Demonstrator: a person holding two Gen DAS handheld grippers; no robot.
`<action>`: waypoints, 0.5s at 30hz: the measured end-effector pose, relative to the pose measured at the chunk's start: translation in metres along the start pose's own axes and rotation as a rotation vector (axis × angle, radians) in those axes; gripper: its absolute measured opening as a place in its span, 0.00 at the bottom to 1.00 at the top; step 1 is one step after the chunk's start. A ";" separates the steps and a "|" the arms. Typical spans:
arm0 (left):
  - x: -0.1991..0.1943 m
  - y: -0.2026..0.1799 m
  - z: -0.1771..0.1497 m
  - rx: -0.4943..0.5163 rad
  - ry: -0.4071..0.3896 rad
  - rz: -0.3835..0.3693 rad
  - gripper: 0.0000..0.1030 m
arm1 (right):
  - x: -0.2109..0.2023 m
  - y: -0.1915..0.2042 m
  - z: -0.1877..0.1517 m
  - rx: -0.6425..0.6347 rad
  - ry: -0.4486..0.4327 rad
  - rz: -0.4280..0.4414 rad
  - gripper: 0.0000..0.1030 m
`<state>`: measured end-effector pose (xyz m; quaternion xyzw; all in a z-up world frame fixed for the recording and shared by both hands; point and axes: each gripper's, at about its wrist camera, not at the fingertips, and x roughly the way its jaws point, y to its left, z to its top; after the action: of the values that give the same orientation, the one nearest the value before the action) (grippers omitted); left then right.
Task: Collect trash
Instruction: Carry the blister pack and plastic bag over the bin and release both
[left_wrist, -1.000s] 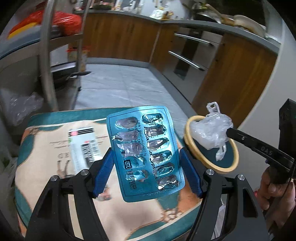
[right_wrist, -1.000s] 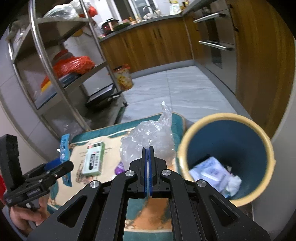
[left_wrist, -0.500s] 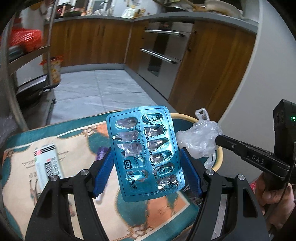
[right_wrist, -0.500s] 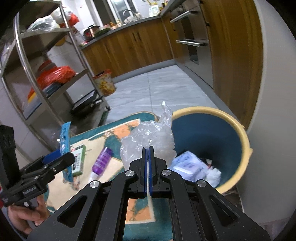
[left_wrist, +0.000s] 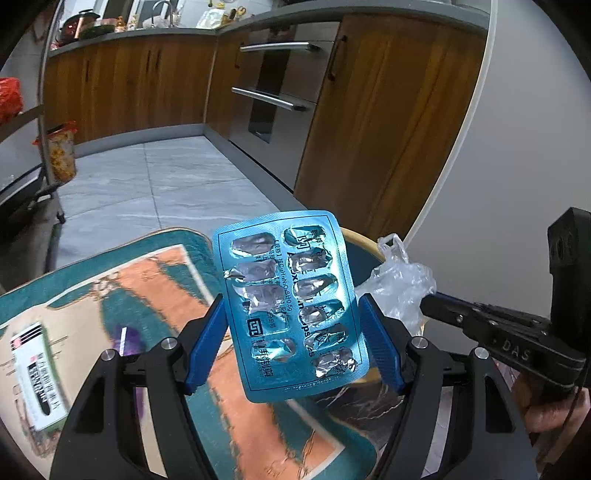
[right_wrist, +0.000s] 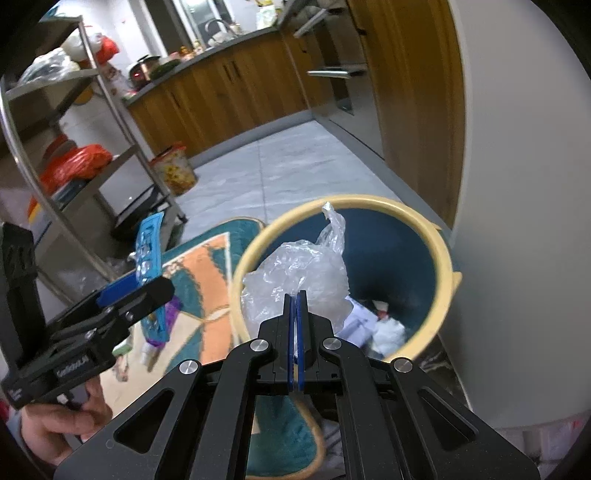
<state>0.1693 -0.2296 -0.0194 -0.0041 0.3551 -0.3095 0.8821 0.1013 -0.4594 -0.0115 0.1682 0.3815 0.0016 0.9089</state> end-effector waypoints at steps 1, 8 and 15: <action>0.006 -0.001 0.000 0.000 0.004 -0.008 0.68 | 0.001 -0.002 -0.001 0.003 0.002 -0.005 0.02; 0.041 0.002 0.002 -0.025 0.042 -0.043 0.68 | 0.015 -0.010 -0.003 0.022 0.039 -0.037 0.02; 0.080 0.007 -0.006 -0.059 0.110 -0.066 0.68 | 0.039 -0.020 -0.007 0.057 0.095 -0.060 0.03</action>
<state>0.2134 -0.2667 -0.0752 -0.0248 0.4117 -0.3276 0.8500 0.1216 -0.4712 -0.0491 0.1822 0.4291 -0.0287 0.8842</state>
